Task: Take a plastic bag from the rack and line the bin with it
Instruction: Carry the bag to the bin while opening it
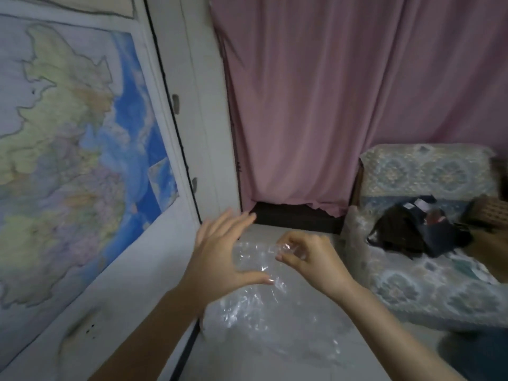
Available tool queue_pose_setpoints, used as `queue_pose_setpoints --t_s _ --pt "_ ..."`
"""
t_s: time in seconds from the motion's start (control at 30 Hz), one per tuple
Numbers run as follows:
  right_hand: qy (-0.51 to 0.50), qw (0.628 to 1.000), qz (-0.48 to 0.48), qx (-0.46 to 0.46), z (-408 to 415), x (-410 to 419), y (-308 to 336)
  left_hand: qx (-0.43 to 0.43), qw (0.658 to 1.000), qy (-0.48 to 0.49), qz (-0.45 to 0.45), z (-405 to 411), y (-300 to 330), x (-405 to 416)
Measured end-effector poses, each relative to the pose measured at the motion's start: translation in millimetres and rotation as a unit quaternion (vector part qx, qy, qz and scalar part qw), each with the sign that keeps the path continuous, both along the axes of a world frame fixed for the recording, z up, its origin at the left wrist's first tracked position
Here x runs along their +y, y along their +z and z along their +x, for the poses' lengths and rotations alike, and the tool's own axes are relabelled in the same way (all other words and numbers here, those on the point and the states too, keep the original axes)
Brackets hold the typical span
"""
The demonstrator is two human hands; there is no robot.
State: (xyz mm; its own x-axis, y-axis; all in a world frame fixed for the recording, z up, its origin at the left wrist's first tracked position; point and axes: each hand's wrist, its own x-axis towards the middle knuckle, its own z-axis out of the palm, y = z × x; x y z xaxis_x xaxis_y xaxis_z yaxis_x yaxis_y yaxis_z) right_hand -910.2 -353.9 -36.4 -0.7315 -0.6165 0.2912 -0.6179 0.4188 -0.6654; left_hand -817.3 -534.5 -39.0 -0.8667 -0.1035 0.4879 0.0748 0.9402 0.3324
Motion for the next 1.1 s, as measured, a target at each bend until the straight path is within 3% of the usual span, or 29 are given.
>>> queue_pose_setpoints --t_s 0.13,0.33,0.43,0.57,0.67,0.77,1.0,1.1 --pt "0.035 0.999 -0.014 0.000 -75 -54 -5 -0.027 0.999 -0.012 0.038 -83 -8 -33" --pt "0.075 0.997 -0.019 0.014 -193 -134 -16 -0.026 0.986 0.045 0.161 -196 -33 -111" --pt "0.093 0.994 -0.046 -0.030 -248 -171 -9 -0.029 0.975 0.057 0.213 -248 -31 -157" --pt "0.130 0.983 -0.100 -0.086 -318 -203 4 0.034 0.959 0.107 0.259 -294 -23 -220" --pt "0.175 0.961 -0.080 -0.201 -363 -228 -6 0.055 0.929 0.174 0.322 -306 -26 -260" --pt "0.225 0.941 -0.054 -0.246 -394 -278 -22 0.081 0.892 0.237 0.375 -311 -37 -295" --pt "0.333 0.912 -0.058 -0.232 -449 -420 -53 0.124 0.812 0.358 0.444 -328 -73 -332" --pt "0.396 0.901 -0.051 -0.173 -467 -463 -65 0.128 0.788 0.405 0.446 -338 -84 -337"
